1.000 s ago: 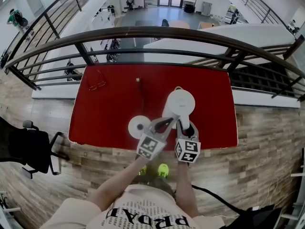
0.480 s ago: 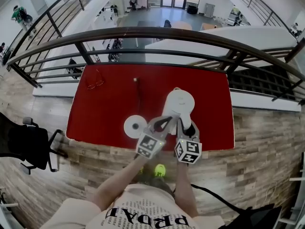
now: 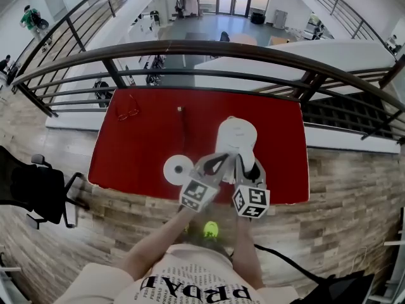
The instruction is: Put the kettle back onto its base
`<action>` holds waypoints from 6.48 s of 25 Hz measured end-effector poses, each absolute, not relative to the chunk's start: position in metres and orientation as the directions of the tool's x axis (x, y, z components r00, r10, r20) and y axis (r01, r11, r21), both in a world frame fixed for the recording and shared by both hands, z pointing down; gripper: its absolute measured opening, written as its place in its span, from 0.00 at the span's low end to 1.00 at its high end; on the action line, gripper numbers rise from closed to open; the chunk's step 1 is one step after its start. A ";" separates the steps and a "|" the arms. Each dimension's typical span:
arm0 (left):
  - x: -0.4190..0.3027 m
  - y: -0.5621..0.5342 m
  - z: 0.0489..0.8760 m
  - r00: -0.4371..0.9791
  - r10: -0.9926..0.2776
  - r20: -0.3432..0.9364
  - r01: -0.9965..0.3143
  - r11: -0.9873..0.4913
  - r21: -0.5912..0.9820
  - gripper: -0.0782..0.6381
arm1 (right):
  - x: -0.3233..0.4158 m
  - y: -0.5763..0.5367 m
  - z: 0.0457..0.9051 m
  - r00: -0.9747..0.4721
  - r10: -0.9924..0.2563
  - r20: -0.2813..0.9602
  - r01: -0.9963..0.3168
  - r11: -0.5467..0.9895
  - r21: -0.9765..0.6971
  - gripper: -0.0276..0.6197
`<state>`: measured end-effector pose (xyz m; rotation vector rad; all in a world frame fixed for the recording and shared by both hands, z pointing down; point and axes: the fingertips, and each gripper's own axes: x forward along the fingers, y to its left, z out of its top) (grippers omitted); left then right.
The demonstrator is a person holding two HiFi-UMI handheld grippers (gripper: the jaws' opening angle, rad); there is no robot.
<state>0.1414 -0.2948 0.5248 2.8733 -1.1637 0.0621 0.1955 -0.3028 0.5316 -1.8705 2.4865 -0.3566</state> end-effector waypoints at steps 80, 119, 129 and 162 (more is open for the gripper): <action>-0.100 -0.267 0.538 0.396 -0.910 0.122 -0.917 -0.400 -0.008 0.12 | -0.015 -0.271 0.560 -0.747 -0.664 0.035 -0.662 0.738 -0.134 0.25; -0.068 -0.203 0.545 0.372 -0.924 0.086 -0.928 -0.367 0.066 0.12 | -0.001 -0.234 0.593 -0.725 -0.602 0.333 -0.651 0.758 -0.046 0.24; -0.069 -0.208 0.549 0.390 -0.916 0.091 -0.920 -0.384 0.077 0.12 | -0.006 -0.234 0.602 -0.753 -0.559 0.347 -0.606 0.795 -0.036 0.23; -0.052 -0.243 0.443 0.466 -0.881 -0.083 -0.885 -0.465 -0.032 0.12 | -0.019 -0.250 0.437 -0.843 -0.537 0.007 -0.533 0.838 0.118 0.34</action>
